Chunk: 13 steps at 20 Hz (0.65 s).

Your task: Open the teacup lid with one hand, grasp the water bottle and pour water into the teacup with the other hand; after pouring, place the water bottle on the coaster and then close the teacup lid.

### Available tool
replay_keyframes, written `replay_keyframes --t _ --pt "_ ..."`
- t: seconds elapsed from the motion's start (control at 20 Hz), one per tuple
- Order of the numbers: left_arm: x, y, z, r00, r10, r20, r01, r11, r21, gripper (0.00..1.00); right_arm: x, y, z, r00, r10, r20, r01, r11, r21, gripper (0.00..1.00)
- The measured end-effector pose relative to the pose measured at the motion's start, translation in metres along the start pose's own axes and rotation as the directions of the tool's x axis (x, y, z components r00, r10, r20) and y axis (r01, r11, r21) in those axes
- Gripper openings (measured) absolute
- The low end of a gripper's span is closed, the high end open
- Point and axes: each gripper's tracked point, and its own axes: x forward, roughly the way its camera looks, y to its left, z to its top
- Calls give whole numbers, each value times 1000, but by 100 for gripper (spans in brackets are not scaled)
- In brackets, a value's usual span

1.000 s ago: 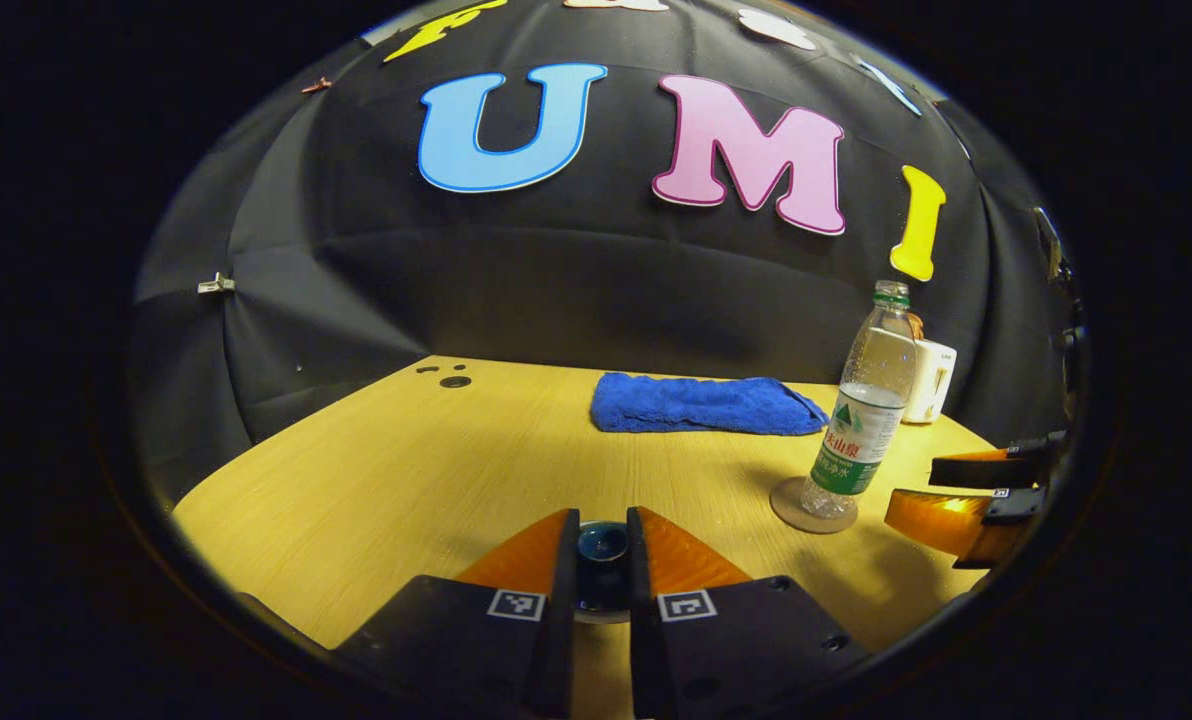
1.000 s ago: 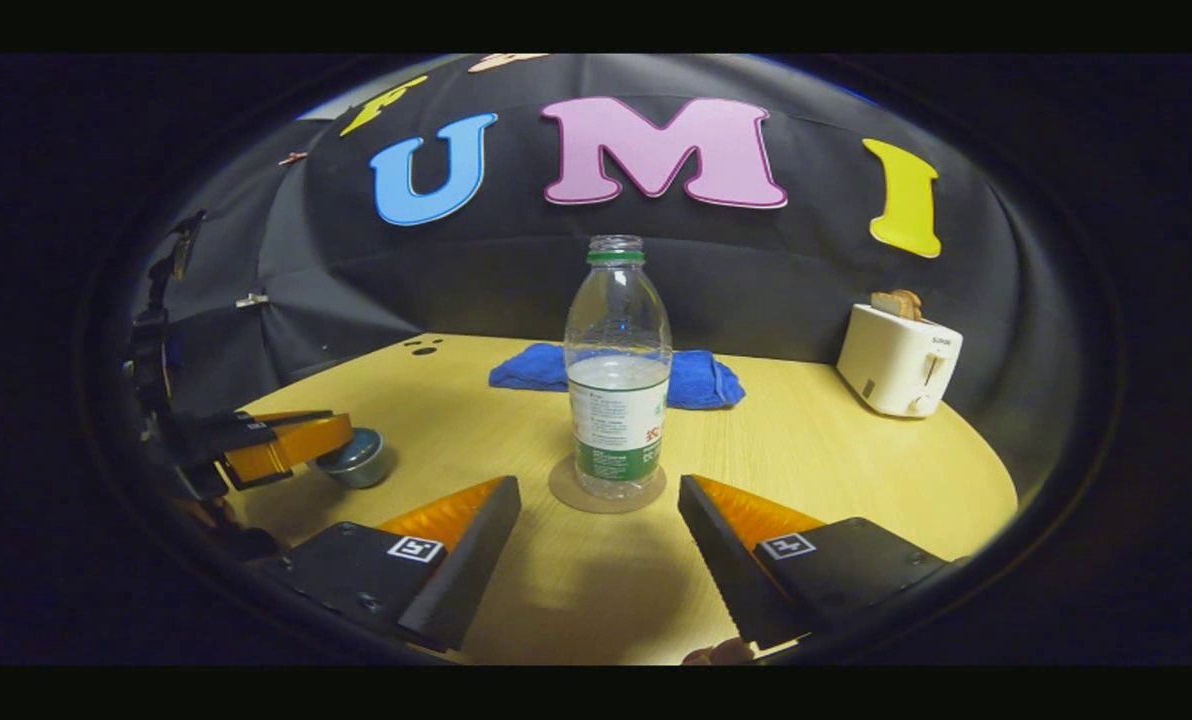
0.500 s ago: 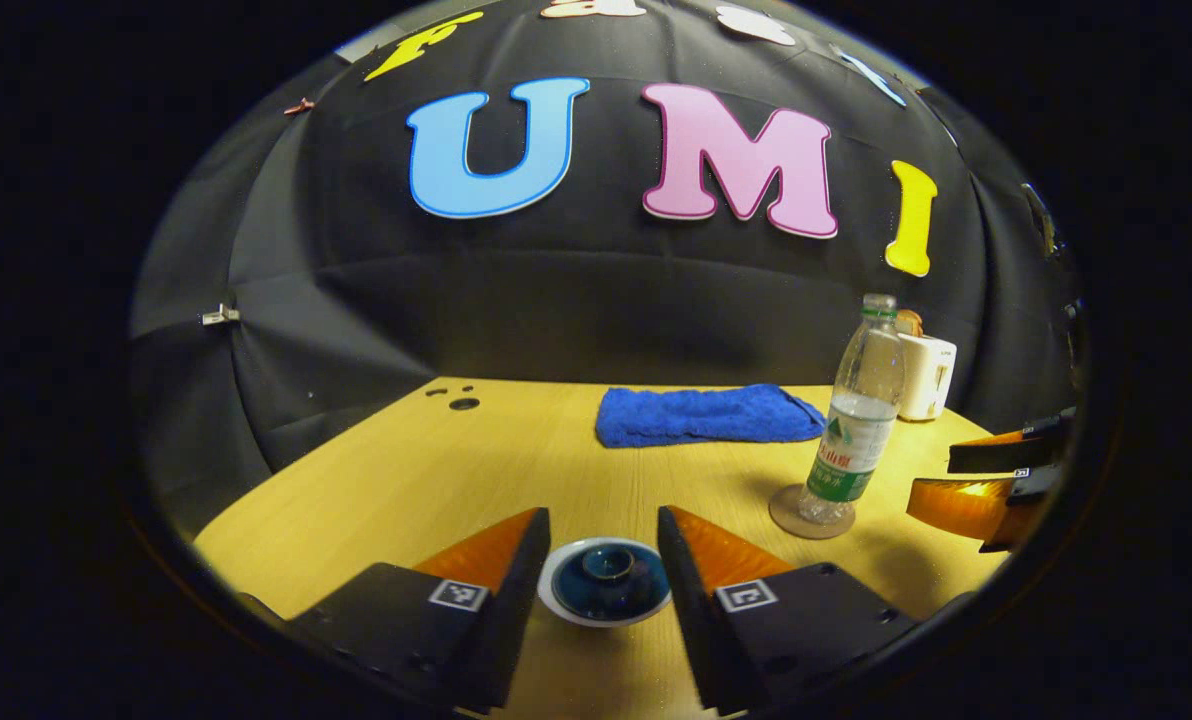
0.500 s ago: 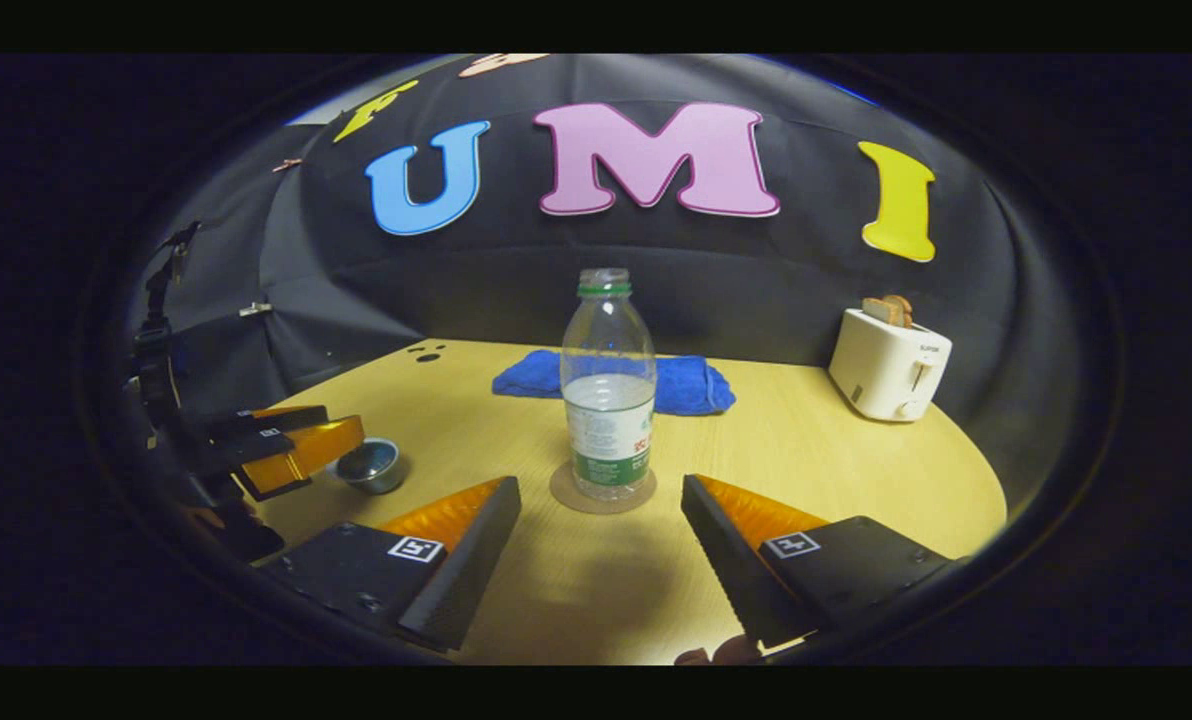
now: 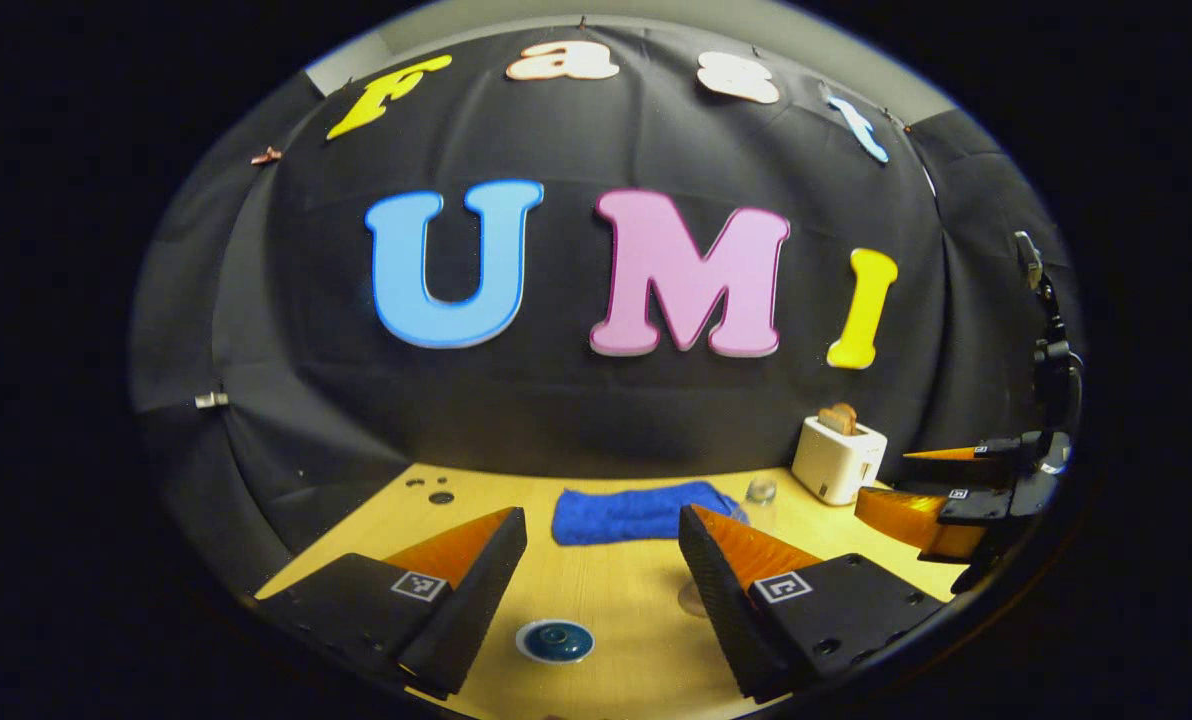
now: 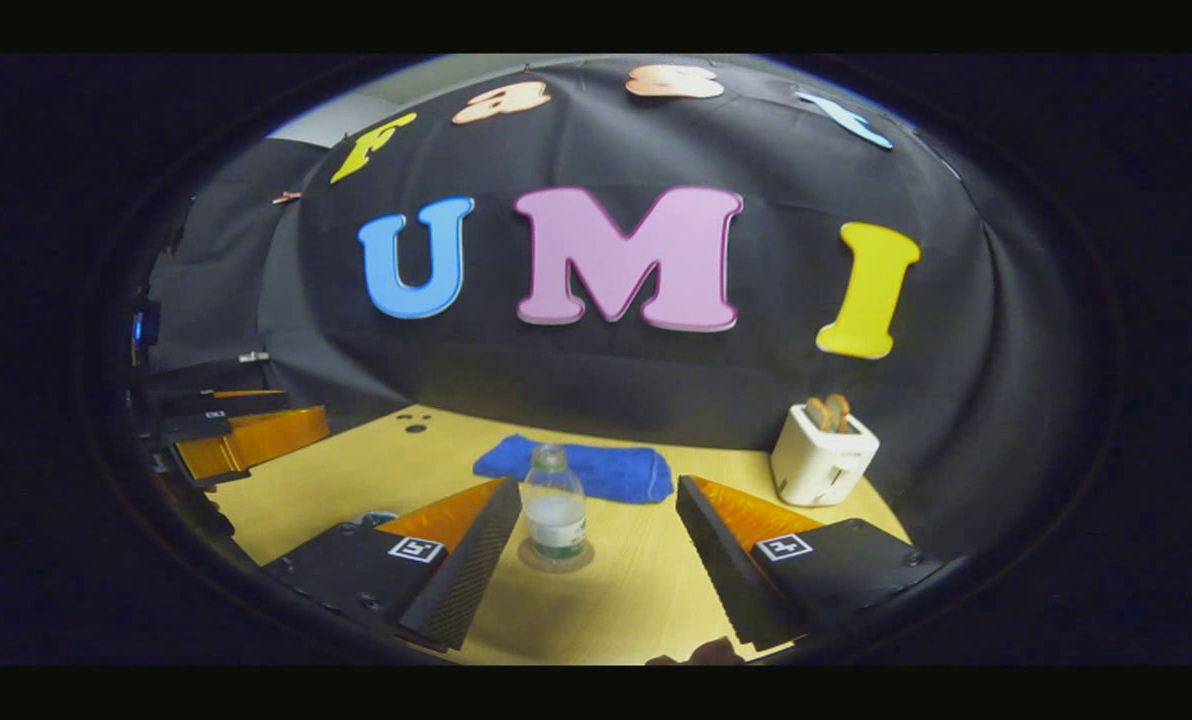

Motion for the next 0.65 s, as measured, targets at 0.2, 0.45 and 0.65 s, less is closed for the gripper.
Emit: replay_keyframes --t 0.2,0.45,0.65 --pt "-27 -20 61 997 -15 74 15 1000 8 96 -27 -15 48 996 -28 82 28 1000 -9 96" --pt "-66 -34 106 988 -59 146 54 998 41 95 -72 -25 72 989 -84 120 84 996 8 96" --pt "-87 -33 107 987 -66 145 64 998 20 95 -104 -21 73 986 -128 105 122 991 55 96"
